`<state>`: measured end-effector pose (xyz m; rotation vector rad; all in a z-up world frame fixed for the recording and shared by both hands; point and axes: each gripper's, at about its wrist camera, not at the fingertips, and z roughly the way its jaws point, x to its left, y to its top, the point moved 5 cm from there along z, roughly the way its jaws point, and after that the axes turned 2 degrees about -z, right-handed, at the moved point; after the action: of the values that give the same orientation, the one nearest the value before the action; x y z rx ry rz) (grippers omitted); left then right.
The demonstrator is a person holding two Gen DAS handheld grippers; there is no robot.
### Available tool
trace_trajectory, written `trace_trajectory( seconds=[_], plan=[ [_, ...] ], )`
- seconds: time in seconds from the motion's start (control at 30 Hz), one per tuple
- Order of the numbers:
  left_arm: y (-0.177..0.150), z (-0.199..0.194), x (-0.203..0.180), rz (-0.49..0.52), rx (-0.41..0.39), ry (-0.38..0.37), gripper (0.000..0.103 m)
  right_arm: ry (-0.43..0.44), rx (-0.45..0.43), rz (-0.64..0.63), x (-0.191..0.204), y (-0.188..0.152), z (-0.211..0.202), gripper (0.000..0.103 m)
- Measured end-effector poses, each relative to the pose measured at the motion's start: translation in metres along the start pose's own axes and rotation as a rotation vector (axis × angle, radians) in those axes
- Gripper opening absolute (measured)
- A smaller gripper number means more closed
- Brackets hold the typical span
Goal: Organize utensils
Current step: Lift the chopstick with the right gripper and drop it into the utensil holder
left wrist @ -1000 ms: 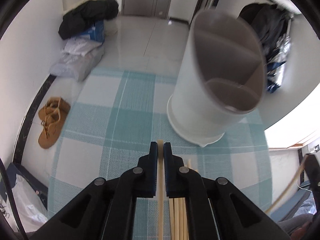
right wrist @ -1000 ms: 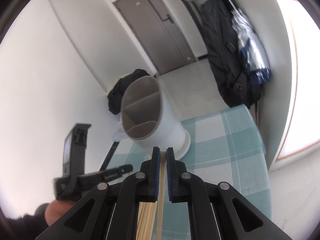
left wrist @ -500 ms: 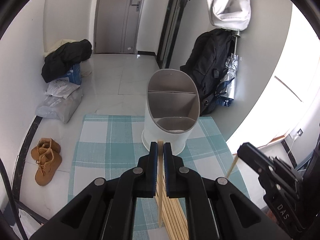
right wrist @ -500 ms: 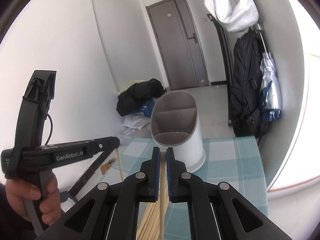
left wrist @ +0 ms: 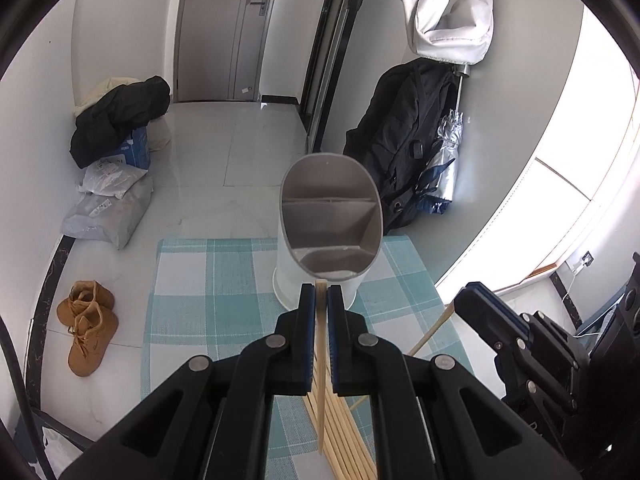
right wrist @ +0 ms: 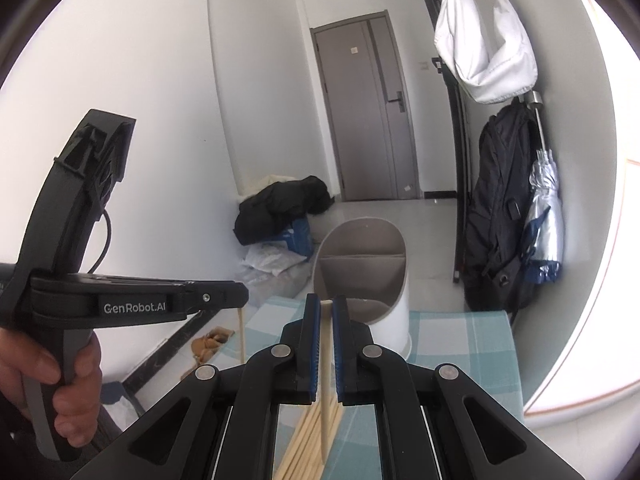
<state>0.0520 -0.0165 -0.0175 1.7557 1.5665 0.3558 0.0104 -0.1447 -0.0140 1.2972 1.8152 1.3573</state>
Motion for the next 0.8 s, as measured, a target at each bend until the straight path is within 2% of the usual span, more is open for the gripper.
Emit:
trace_trajectory(
  seconds=[0.17, 0.3, 0.53, 0.8],
  plan=[
    [0.028, -0.016, -0.008, 0.003, -0.069, -0.049, 0.002, 0.022, -0.004, 0.025, -0.005, 0.014, -0.002, 0.005],
    [0.058, -0.024, -0.013, 0.002, -0.112, -0.064, 0.002, 0.035, -0.015, -0.002, -0.006, 0.034, -0.003, 0.005],
    [0.118, -0.033, -0.01, -0.013, -0.196, -0.064, 0.002, 0.047, -0.073, -0.013, -0.022, 0.097, 0.001, 0.005],
    [0.175, -0.019, 0.001, -0.049, -0.289, -0.049, 0.002, 0.056, -0.112, -0.078, -0.042, 0.166, 0.034, 0.005]
  ],
)
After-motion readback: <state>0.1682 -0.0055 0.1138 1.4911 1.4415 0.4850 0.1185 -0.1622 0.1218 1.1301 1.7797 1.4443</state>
